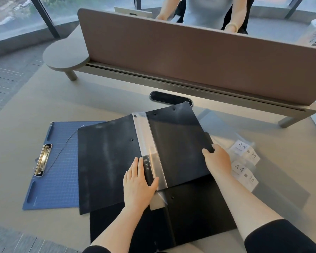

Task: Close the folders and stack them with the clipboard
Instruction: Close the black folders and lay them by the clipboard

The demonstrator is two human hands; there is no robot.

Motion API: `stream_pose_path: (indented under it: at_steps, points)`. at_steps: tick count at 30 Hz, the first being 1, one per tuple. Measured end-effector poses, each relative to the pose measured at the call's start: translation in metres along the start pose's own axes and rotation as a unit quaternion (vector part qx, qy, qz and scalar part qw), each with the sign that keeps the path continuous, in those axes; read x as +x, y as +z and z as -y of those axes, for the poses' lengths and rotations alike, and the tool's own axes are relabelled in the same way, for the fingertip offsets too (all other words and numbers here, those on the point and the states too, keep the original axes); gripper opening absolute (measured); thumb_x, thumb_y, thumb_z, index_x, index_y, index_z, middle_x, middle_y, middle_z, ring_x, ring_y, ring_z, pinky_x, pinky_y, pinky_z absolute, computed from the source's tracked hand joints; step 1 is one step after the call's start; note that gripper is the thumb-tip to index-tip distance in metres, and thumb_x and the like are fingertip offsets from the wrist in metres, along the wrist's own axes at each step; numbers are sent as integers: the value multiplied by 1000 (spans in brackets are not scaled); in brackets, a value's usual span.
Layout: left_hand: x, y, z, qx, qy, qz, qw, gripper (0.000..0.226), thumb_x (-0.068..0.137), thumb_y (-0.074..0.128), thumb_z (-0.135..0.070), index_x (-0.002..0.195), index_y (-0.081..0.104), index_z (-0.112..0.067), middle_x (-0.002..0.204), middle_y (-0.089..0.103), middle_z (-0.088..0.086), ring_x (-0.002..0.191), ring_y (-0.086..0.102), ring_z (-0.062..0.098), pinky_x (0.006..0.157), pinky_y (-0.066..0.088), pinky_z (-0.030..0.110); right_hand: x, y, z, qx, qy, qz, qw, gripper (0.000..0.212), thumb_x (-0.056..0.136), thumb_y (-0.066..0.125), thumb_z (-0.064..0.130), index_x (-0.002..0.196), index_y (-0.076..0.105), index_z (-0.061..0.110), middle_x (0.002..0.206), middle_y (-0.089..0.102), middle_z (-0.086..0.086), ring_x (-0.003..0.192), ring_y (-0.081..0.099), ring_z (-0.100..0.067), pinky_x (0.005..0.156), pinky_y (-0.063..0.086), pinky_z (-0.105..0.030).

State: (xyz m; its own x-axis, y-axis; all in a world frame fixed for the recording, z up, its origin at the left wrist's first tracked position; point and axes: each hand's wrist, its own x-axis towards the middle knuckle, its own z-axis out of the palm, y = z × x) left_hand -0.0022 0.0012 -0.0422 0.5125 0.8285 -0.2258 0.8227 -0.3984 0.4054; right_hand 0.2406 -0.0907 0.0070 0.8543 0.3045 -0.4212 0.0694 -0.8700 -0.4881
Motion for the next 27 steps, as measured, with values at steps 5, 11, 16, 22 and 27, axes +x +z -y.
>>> stream_pose_path:
  at_steps: [5, 11, 16, 22, 27]
  points:
    - [0, -13, -4, -41, -32, 4, 999, 79, 94, 49, -56, 157, 22, -17, 166, 18, 4, 151, 21, 24, 122, 20, 40, -7, -9, -1, 35, -21, 57, 998, 32, 96, 49, 22, 125, 54, 12, 119, 61, -3, 100, 55, -21, 83, 43, -34]
    - [3, -32, 1, -108, -58, 6, 992, 72, 96, 52, -48, 155, 28, -15, 166, 20, 4, 150, 20, 24, 120, 25, 43, -20, -20, -4, 145, -29, 84, 985, 22, 96, 45, 9, 110, 59, 20, 116, 60, 1, 104, 54, -18, 88, 44, -34]
    - [10, -58, 3, -196, -98, -35, 975, 73, 96, 55, -46, 155, 30, -12, 164, 26, 5, 152, 17, 21, 122, 22, 43, -34, -28, -4, 242, -29, 95, 965, 27, 98, 46, 9, 118, 63, 15, 118, 64, 0, 110, 58, -22, 93, 49, -38]
    - [19, -112, 5, -334, -124, -89, 930, 68, 94, 58, -47, 152, 38, -16, 157, 40, 4, 145, 35, 24, 120, 29, 48, -53, -28, 11, 324, -50, 123, 937, 22, 98, 49, 16, 104, 68, 26, 109, 71, 0, 105, 64, -25, 94, 51, -46]
    - [9, -153, 4, -425, -92, -105, 894, 53, 97, 56, -40, 146, 47, -21, 137, 58, -3, 121, 55, 17, 105, 48, 44, -72, -24, 31, 392, -79, 150, 904, 23, 99, 50, 15, 102, 69, 28, 110, 71, 0, 107, 64, -27, 96, 51, -46]
